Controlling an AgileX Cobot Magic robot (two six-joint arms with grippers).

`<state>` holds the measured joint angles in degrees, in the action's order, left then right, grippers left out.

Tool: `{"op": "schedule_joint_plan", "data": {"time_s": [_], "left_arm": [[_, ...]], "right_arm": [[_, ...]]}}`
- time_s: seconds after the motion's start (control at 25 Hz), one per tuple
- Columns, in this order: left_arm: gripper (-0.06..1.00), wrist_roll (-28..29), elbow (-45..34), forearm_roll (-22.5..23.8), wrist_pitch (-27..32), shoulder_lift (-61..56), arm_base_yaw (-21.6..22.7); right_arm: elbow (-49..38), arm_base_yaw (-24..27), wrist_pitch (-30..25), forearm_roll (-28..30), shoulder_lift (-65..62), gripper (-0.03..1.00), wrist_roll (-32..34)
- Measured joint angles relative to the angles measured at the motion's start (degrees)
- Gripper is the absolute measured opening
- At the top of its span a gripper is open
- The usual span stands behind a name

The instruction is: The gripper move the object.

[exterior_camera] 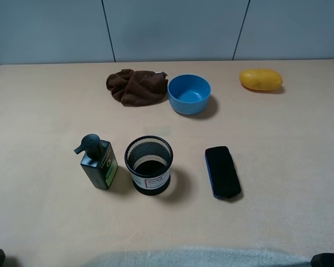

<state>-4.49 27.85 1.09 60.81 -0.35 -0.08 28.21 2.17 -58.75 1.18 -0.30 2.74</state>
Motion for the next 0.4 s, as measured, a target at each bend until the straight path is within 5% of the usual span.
{"op": "schedule_joint_plan", "data": {"time_s": [0.4], "left_arm": [[0.99,0.0,0.0,0.0,0.0,0.0,0.0]], "right_arm": [[0.0,0.0,0.0,-1.2,0.0,0.69,0.0]]}}
